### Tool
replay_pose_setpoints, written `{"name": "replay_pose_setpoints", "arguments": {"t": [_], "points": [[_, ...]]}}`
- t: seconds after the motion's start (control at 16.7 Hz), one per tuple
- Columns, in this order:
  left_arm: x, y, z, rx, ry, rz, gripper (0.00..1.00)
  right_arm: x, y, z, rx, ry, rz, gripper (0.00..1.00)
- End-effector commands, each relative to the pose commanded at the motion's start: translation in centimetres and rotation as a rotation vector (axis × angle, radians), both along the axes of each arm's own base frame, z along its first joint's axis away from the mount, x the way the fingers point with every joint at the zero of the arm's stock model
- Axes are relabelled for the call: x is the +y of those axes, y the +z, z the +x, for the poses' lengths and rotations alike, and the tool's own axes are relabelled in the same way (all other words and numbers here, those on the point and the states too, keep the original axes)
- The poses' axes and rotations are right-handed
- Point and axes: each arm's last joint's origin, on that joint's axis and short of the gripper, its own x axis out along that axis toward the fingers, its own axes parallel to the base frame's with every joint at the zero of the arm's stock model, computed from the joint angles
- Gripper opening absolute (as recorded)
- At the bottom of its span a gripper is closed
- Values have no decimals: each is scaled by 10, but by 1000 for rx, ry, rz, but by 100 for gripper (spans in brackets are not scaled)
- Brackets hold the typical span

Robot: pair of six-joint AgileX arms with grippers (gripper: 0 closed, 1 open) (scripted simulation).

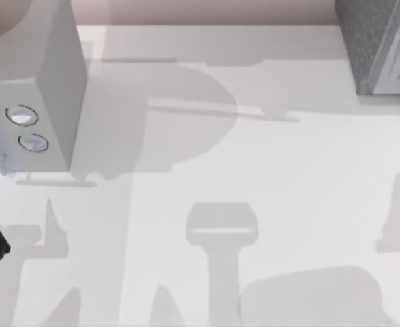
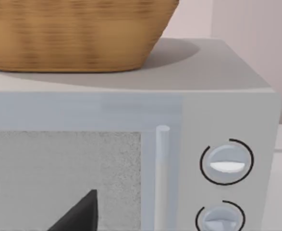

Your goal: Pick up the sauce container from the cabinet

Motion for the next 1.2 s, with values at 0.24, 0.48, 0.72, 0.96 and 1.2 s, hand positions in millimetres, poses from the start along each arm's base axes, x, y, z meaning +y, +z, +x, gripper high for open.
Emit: {"name": "replay_pose_setpoints", "arguments": {"t": [0.24, 0.48, 0.72, 0.96, 1.2], "points": [[0, 0, 0, 0, 0, 0, 100, 4, 12, 15, 0, 66, -1, 0], [0, 0, 0, 0, 0, 0, 100, 9, 22, 33, -8, 134, -3, 0], [0, 0, 0, 0, 0, 0, 100, 16, 27, 53, -15, 205, -4, 0], [0, 0, 0, 0, 0, 0, 100, 22, 27, 75, -15, 272, -2, 0], [0, 0, 0, 0, 0, 0, 100, 29, 24, 98, -20, 332, 10, 0]]}}
